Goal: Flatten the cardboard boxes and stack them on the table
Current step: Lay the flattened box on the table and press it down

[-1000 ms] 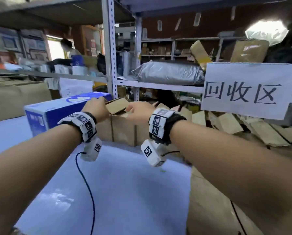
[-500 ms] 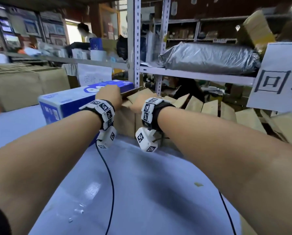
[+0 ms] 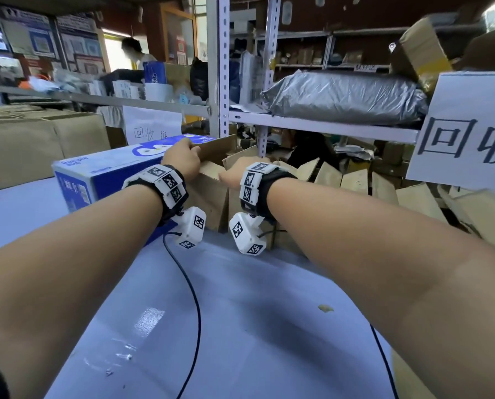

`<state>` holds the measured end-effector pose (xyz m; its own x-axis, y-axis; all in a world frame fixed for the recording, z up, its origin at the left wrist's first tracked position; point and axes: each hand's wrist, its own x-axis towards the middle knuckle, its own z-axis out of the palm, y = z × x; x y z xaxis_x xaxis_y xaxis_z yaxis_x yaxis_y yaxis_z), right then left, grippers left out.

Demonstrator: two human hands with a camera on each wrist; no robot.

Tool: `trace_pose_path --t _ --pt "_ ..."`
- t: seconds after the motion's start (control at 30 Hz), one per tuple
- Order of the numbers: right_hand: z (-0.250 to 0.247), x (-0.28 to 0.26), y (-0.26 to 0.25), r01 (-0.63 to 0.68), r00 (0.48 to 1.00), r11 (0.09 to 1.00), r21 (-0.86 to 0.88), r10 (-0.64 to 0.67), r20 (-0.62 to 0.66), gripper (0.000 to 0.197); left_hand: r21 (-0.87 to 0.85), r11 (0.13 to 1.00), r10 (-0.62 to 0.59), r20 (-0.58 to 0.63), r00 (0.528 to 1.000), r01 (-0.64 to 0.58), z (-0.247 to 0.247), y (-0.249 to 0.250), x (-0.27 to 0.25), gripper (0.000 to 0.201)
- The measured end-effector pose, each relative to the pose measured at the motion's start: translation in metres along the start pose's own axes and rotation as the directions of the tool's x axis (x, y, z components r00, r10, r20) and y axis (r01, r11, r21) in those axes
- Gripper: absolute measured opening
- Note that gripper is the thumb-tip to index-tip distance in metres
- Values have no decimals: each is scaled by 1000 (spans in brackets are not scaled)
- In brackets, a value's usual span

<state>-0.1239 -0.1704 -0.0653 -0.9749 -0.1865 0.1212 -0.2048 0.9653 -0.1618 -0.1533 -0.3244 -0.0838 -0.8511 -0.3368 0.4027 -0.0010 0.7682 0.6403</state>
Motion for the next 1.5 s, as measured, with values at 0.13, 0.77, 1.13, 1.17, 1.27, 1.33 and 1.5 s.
trace_pose_path --t 0.13,0.77,1.13,1.17,1.27,1.33,1.5 --pt "3 -3 9 -42 998 993 -112 36 -53 29 -85 994 -50 172 984 65 17 -11 -6 29" --pt "-22 -36 44 -142 959 969 200 185 -213 27 -127 992 1 0 1000 -1 10 42 -26 34" --pt "-92 -86 46 73 969 300 951 203 -139 19 -382 906 104 -216 971 -182 -81 106 -85 42" --pt "-96 -97 54 93 970 276 957 193 -150 27 -459 867 115 -192 975 -192 -86 114 -101 44" --pt "-112 -141 85 157 960 161 974 208 -189 28 -667 721 184 -77 980 -188 -93 140 -154 60" --pt "-124 -176 112 185 935 140 973 279 -218 25 -794 603 221 69 973 -80 -91 157 -186 61" --pt "-138 -275 193 334 853 171 927 364 -374 30 -887 460 315 207 926 42 -72 203 -238 83"
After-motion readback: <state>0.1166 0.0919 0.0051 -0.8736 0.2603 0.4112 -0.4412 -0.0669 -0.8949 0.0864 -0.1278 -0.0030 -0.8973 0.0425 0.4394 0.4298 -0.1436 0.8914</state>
